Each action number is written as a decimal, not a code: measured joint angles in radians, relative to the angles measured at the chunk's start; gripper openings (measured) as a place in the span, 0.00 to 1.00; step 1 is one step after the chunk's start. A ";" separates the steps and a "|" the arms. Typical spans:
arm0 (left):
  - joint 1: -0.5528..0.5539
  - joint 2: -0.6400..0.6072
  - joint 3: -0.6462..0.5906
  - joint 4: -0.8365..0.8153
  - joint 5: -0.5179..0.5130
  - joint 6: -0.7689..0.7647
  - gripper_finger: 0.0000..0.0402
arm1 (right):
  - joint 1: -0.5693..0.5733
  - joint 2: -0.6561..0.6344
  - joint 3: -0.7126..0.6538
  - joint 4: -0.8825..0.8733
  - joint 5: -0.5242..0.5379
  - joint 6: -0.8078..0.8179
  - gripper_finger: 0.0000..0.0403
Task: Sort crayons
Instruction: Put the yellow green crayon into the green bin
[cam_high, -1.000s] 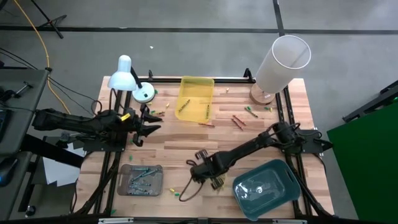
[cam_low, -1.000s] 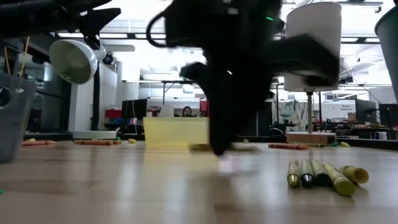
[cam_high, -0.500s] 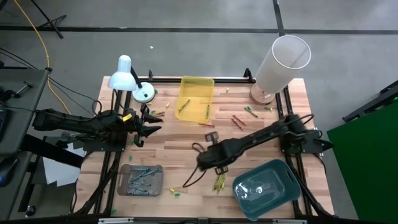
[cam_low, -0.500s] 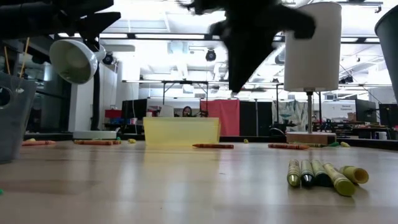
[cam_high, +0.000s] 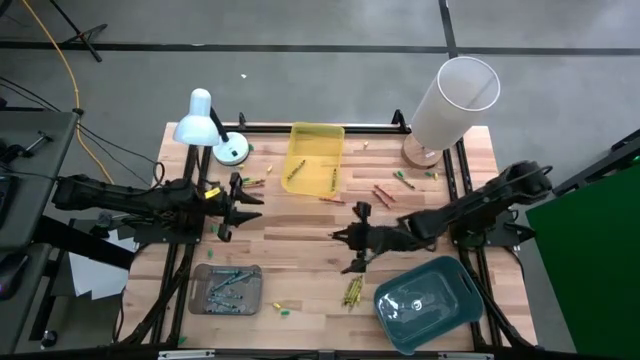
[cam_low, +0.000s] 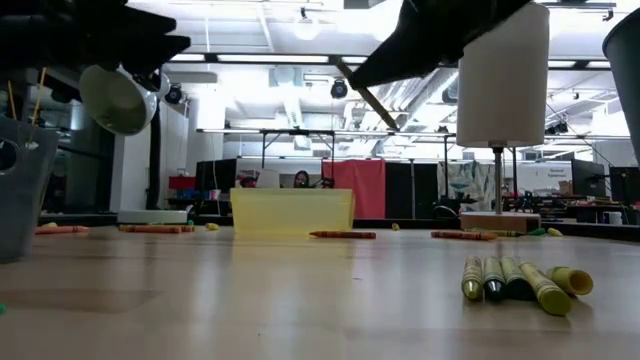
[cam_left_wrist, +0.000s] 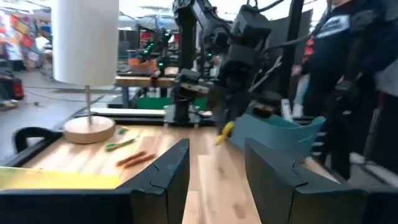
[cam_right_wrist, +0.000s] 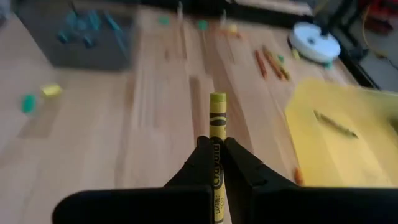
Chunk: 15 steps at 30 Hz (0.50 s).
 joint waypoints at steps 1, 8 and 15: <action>0.000 0.000 0.000 0.003 -0.017 0.009 0.35 | 0.001 -0.010 -0.033 0.058 -0.005 -0.008 0.00; 0.000 0.001 0.000 0.002 -0.067 0.015 0.35 | 0.001 -0.036 -0.069 0.081 -0.015 -0.025 0.00; 0.000 0.004 0.000 0.001 -0.067 0.005 0.35 | 0.021 -0.036 0.095 -0.125 -0.179 -0.025 0.00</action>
